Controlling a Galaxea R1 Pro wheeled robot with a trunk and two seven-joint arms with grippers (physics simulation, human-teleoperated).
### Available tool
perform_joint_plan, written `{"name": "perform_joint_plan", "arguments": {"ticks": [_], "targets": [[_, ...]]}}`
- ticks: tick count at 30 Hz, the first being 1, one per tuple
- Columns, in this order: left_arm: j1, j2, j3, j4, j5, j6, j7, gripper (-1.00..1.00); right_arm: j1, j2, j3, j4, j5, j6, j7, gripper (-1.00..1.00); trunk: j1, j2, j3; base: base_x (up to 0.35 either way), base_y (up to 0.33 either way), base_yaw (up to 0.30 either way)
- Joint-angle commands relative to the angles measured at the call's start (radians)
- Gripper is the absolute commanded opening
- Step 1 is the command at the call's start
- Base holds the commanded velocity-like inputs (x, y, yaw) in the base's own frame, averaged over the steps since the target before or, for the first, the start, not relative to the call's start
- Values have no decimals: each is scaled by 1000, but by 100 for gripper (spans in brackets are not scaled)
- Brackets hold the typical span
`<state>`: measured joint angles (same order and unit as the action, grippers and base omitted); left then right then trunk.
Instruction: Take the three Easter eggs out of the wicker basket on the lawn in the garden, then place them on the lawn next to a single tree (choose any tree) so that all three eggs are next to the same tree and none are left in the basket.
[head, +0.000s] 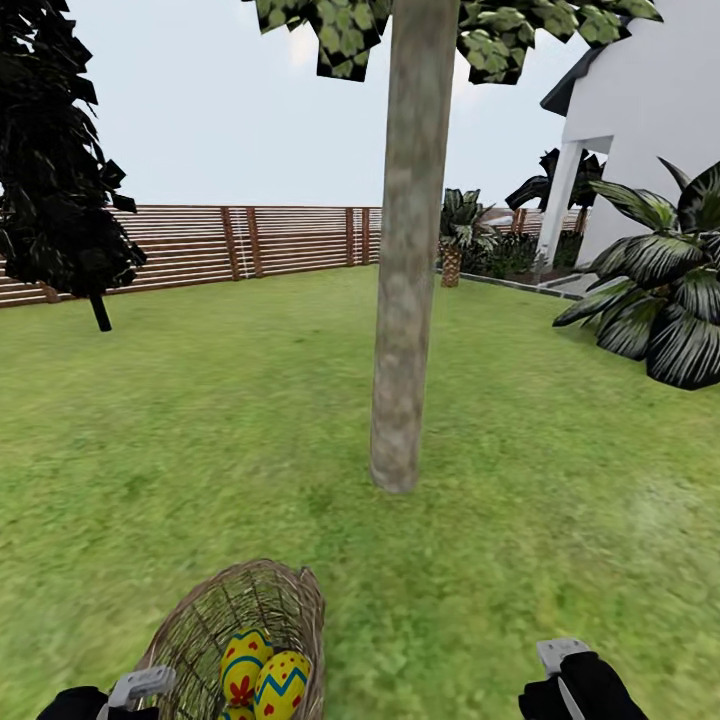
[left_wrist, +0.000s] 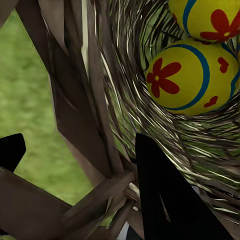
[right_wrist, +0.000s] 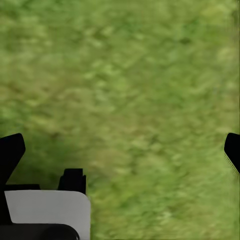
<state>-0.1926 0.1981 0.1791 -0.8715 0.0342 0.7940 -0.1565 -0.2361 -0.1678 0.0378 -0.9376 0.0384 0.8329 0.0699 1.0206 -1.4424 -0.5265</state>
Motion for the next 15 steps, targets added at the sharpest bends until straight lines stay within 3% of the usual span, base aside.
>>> {"name": "perform_joint_plan", "arguments": {"ticks": [1, 15], "targets": [[-1, 0, 2, -1, 10, 6, -5, -100, 0, -1, 2, -1, 5, 5, 5, 100, 1, -1, -1, 337, 0, 0], [-1, 0, 3, -2, 10, 6, -5, -100, 0, 0, 4, -1, 5, 5, 5, 100, 1, -1, -1, 337, 0, 0]]}}
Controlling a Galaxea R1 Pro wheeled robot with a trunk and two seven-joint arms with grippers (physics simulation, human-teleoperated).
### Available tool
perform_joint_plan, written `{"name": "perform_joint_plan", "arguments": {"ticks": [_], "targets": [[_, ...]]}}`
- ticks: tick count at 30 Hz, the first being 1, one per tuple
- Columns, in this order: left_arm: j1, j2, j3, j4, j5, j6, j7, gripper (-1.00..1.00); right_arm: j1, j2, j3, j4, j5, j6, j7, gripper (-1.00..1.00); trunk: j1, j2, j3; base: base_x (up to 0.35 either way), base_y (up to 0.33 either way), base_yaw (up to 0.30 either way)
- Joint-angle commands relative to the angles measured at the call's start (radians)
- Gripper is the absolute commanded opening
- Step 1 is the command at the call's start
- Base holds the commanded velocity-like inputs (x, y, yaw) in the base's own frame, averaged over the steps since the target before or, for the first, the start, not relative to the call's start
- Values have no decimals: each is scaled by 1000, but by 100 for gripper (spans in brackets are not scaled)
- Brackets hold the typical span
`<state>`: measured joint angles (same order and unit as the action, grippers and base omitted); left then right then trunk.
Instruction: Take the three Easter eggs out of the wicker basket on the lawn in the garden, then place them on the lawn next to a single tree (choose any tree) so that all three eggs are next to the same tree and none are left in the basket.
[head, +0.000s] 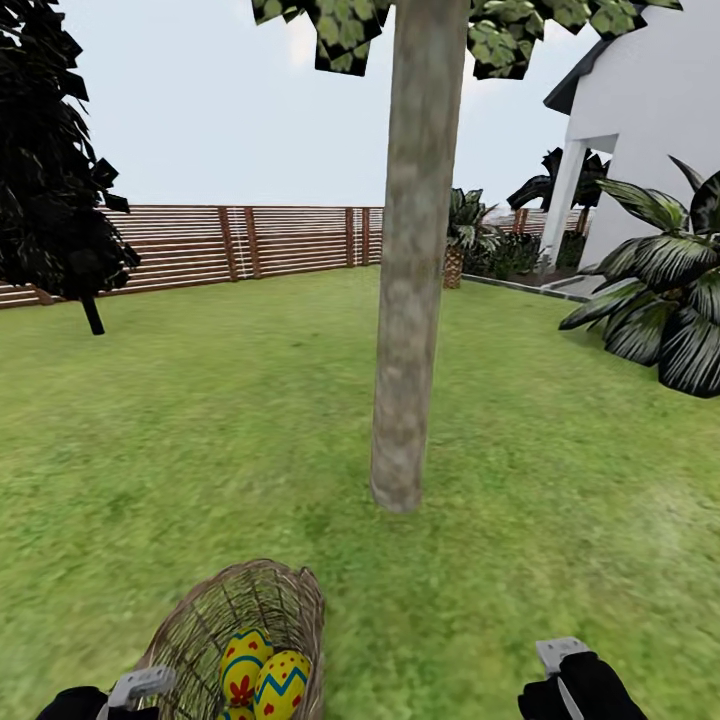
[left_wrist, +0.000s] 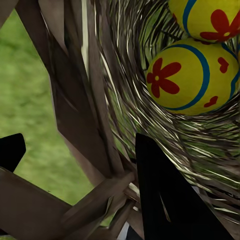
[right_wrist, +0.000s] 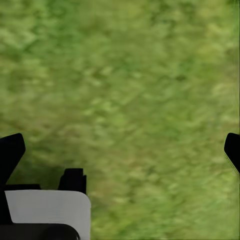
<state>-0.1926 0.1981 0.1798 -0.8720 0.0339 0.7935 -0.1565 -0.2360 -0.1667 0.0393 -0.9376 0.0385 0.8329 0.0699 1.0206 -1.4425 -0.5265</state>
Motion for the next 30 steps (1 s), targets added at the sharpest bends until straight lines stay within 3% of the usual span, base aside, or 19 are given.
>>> {"name": "perform_joint_plan", "arguments": {"ticks": [1, 7, 30], "targets": [[-1, 0, 2, -1, 11, 6, -5, -100, -1, -2, 2, -1, 5, 5, 5, 100, 1, -1, -1, 337, 0, 0], [-1, -1, -2, -3, 9, 5, -5, -100, -1, -2, 2, -1, 5, 5, 5, 100, 1, -1, -1, 139, 0, 0], [-1, 0, 1, -2, 11, 6, -3, -100, -1, 0, 2, -1, 5, 5, 5, 100, 89, -162, -73, 0, 0, 0]]}}
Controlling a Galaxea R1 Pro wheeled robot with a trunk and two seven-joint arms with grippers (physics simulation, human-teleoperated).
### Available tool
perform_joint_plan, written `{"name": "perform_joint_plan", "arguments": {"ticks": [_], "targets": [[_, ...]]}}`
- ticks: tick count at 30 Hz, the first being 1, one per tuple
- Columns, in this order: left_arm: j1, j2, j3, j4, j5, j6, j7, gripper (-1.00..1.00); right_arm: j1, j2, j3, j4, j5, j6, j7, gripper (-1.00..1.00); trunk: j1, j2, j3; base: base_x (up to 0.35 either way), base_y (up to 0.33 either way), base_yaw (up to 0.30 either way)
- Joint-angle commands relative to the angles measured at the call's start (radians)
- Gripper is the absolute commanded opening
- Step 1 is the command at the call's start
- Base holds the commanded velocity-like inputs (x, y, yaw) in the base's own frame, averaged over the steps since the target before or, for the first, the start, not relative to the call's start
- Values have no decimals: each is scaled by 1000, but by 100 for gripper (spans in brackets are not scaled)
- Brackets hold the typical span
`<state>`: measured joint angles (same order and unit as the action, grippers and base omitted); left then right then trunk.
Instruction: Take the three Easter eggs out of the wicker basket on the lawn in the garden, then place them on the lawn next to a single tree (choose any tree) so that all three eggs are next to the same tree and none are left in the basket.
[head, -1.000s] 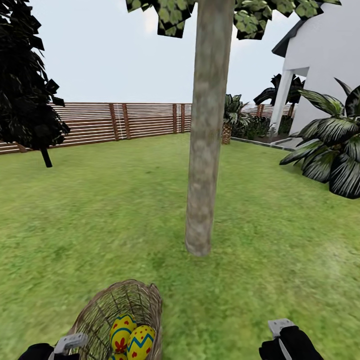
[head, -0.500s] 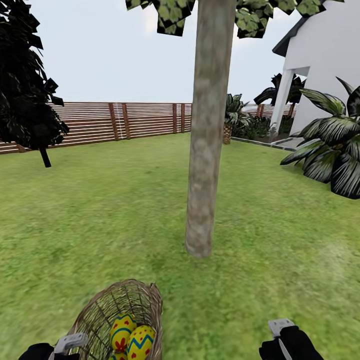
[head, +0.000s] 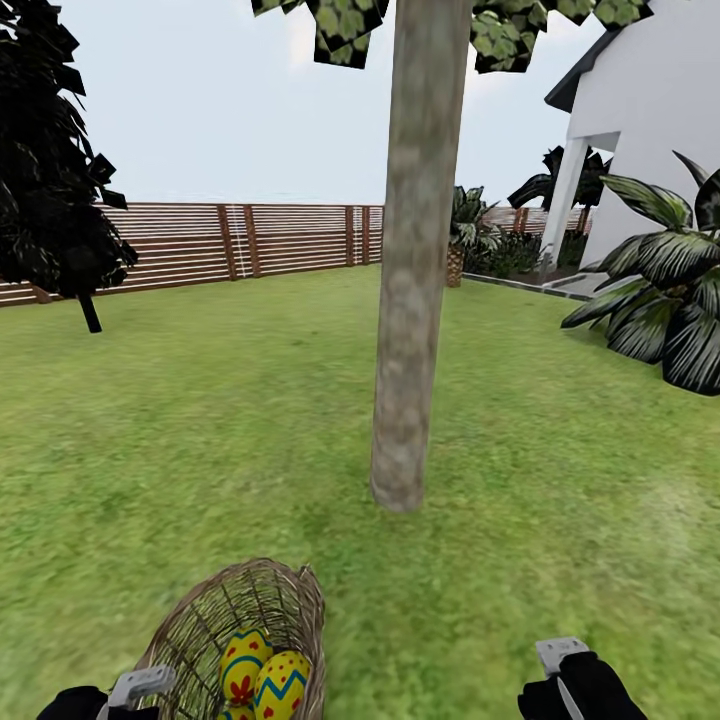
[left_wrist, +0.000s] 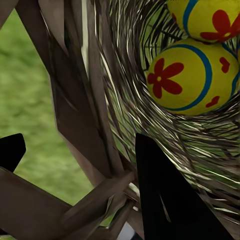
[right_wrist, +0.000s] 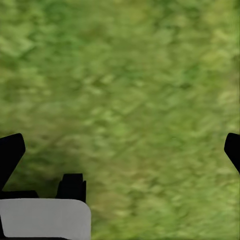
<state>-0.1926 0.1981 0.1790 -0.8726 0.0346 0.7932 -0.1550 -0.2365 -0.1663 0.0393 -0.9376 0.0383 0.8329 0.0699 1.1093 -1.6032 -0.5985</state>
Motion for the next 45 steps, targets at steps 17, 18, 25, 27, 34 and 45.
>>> {"name": "perform_joint_plan", "arguments": {"ticks": [17, 18, 25, 27, 34, 45], "targets": [[-1, 0, 3, -1, 10, 6, -5, -100, 0, -1, 2, -1, 5, 5, 5, 100, 65, -120, -54, 0, 0, 0], [-1, 0, 3, -1, 10, 6, -5, -100, 0, -1, 2, -1, 5, 5, 5, 100, 69, -127, -57, 0, 0, 0], [-1, 0, 3, 0, 10, 6, -5, -100, 0, -1, 3, -1, 5, 5, 5, 100, 96, -176, -79, 0, 0, 0], [-1, 0, 2, -1, 10, 6, -5, -100, 0, -1, 3, -1, 5, 5, 5, 100, 104, -190, -86, 0, 0, 0], [-1, -1, 2, -1, 10, 6, -5, -100, -1, -1, 3, 0, 5, 5, 5, 100, 130, -239, -108, 0, 0, 0], [-1, -2, 0, 0, 10, 6, -3, -100, 0, 0, 4, 0, 5, 3, 5, 100, 165, -302, -136, 0, 0, 0]]}}
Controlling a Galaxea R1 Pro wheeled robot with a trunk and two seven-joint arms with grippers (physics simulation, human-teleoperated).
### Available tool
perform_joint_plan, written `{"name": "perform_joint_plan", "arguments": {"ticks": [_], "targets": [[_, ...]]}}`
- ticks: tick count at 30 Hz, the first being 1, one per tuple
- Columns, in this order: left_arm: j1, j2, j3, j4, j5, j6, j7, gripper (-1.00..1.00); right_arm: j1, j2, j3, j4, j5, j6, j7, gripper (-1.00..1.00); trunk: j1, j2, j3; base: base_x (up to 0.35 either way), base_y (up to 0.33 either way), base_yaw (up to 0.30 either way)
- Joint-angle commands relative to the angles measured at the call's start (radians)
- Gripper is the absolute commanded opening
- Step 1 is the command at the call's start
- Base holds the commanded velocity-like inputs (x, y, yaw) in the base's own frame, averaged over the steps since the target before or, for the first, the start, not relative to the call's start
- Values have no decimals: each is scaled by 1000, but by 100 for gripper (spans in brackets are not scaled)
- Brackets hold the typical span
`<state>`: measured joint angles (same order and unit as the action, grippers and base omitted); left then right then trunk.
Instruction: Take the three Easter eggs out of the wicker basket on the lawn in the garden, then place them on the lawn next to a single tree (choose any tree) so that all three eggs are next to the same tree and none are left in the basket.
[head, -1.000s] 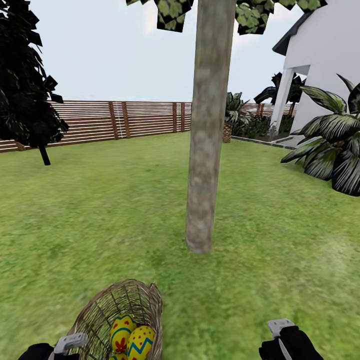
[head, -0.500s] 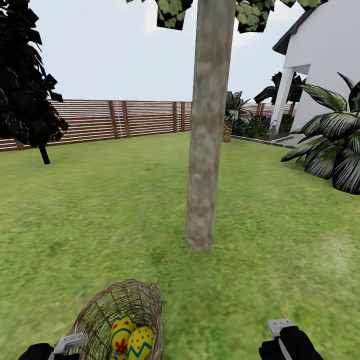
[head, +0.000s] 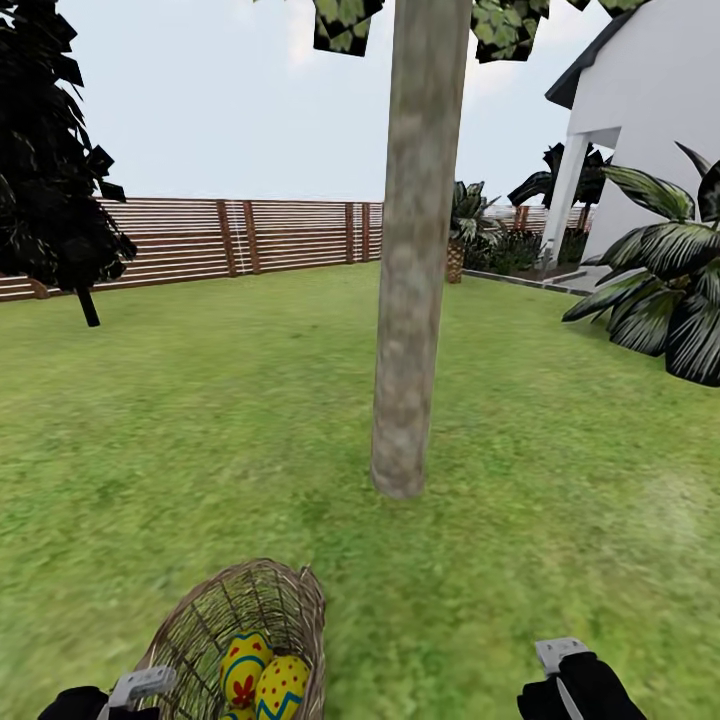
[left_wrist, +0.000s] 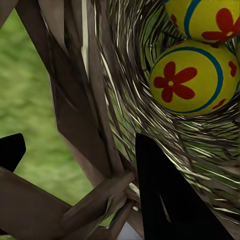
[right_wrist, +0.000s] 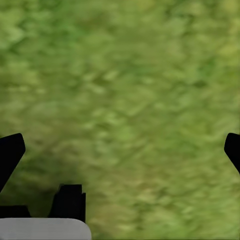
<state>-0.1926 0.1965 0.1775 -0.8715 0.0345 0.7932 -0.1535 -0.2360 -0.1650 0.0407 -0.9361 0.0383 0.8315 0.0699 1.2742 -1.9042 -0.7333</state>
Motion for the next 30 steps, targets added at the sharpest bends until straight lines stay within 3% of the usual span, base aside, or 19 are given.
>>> {"name": "perform_joint_plan", "arguments": {"ticks": [1, 5, 19, 22, 27, 30], "targets": [[-1, 0, 2, -1, 9, 6, -5, -100, -1, -1, 2, -1, 5, 5, 5, 100, 4, -8, -4, 0, 0, 0], [-1, 0, 2, -1, 9, 6, -5, -100, -1, -1, -1, 42, 6, 0, 5, 100, 19, -36, -17, 0, 0, 0], [-1, 0, 2, -1, 8, 6, -5, -100, -1, -1, -1, 45, 6, 0, 5, 100, 73, -134, -61, 0, 0, 0], [-1, -13, 2, -1, 8, 6, -5, -100, 0, -1, -1, 45, 6, 0, 5, 100, 84, -155, -70, 0, 0, 0], [-1, -14, 0, -1, 7, 6, -5, -100, 0, -1, -1, 45, 6, 0, 5, 100, 103, -190, -86, 0, 0, 0], [-1, -14, 2, -1, 9, 6, -5, -100, 0, -1, 0, 45, 6, 0, 5, 100, 103, -190, -86, 0, 0, 0]]}}
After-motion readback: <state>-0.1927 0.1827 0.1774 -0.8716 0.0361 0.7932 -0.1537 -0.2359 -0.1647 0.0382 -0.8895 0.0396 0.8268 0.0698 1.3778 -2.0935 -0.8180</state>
